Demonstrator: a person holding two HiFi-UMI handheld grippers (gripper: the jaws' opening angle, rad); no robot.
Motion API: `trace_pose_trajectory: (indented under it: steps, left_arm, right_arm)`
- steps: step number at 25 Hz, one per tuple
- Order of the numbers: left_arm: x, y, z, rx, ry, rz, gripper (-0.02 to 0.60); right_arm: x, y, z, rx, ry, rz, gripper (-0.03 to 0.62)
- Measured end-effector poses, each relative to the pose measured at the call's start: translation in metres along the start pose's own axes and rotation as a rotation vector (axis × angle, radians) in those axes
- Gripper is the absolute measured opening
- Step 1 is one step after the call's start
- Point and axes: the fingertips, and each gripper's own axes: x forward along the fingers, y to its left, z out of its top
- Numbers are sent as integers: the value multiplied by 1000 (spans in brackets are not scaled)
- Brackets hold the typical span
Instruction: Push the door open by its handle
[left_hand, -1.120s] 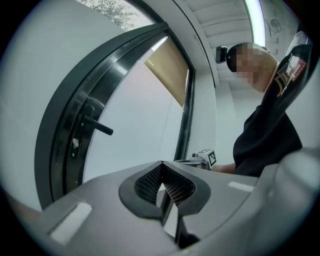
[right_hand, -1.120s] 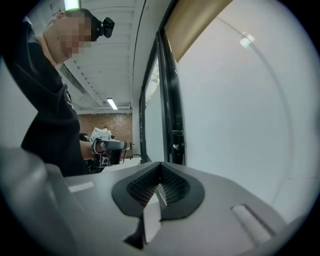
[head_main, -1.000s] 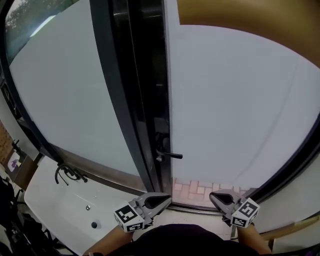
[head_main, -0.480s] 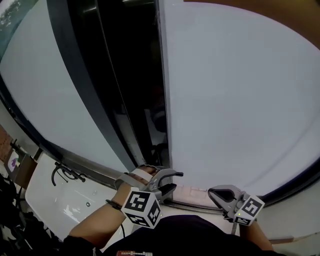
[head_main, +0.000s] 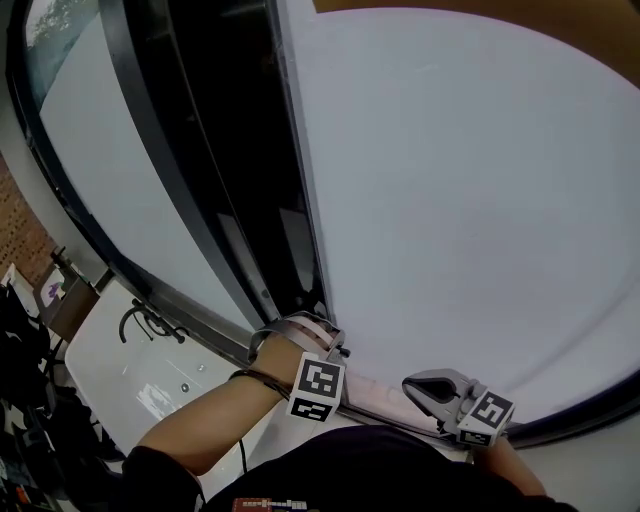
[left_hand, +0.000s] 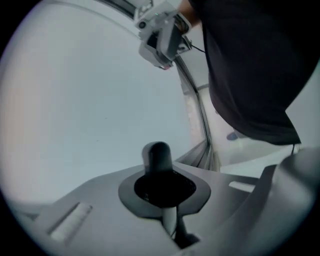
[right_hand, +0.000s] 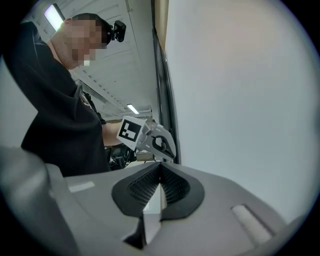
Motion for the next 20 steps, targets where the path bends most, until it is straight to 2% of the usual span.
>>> trace_pose_trajectory:
  steps: [2, 4, 11, 18, 20]
  left_arm:
    - [10, -5, -4, 79, 69, -14, 0]
    - [16, -5, -4, 92, 99, -9, 0]
    - [19, -3, -3, 96, 130, 42, 0]
    - [33, -7, -13, 198, 237, 95, 0]
    - [42, -15, -16, 237, 277, 78, 0]
  right_arm:
    - [1, -2, -1, 4, -3, 5, 2]
    - [2, -2, -2, 8, -8, 7, 2]
    - [5, 0, -7, 39, -11, 12, 2]
    - [11, -1, -8, 41, -12, 29, 2]
    - [13, -2, -6, 27, -19, 35, 2]
